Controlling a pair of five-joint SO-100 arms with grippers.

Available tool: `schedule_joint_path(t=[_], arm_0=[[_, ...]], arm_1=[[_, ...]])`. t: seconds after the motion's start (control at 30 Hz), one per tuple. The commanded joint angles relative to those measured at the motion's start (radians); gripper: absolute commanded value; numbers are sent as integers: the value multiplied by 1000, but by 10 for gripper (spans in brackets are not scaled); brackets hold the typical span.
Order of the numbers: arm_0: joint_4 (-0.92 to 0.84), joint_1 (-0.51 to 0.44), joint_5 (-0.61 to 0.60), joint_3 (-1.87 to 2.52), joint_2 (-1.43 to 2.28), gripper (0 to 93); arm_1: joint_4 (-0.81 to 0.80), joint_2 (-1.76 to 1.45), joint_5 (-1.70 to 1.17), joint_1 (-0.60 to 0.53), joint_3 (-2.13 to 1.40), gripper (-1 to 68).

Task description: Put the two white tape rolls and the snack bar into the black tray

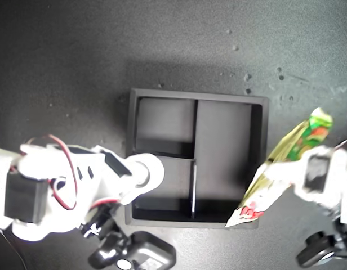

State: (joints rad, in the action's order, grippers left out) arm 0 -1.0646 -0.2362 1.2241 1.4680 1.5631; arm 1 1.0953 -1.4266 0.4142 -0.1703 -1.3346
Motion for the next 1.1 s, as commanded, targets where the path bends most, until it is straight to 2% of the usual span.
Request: schedule_joint_path(t=[0.0,0.3,0.83,1.07], arm_0=[[17,-23,15,-86,-26,0],[2,-57,18,-239,-173,0],[-299,-103,133,-647,-508,2],[-549,-110,161,-1025,-729,119]], arm_1=[[54,64,-34,5,204,-4],[74,64,-41,57,245,-4],[-14,64,-26,71,158,-4],[-55,64,6,46,104,-4]])
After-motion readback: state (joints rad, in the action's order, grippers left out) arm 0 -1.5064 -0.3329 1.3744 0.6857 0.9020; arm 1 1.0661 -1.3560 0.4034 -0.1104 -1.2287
